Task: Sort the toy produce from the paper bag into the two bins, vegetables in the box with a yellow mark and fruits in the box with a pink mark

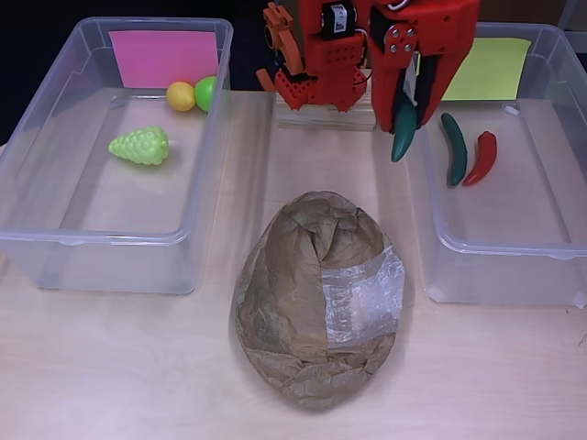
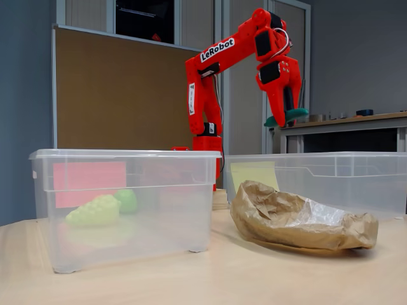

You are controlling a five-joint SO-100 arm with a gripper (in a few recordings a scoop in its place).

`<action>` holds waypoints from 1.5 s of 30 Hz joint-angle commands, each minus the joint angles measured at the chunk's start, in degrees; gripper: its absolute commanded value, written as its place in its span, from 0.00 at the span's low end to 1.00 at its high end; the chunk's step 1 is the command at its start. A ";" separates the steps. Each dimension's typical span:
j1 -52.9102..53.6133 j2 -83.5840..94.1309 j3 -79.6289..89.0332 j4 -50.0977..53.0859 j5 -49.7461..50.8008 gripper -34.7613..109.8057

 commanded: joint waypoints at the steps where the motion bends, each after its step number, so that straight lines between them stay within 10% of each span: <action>1: -11.60 4.57 2.29 2.99 15.21 0.29; 18: -45.09 -16.61 4.31 -17.84 60.64 0.29; 30: -48.78 -31.03 0.00 -33.22 61.79 0.38; 45: -44.03 -35.42 -24.08 -7.91 48.08 0.38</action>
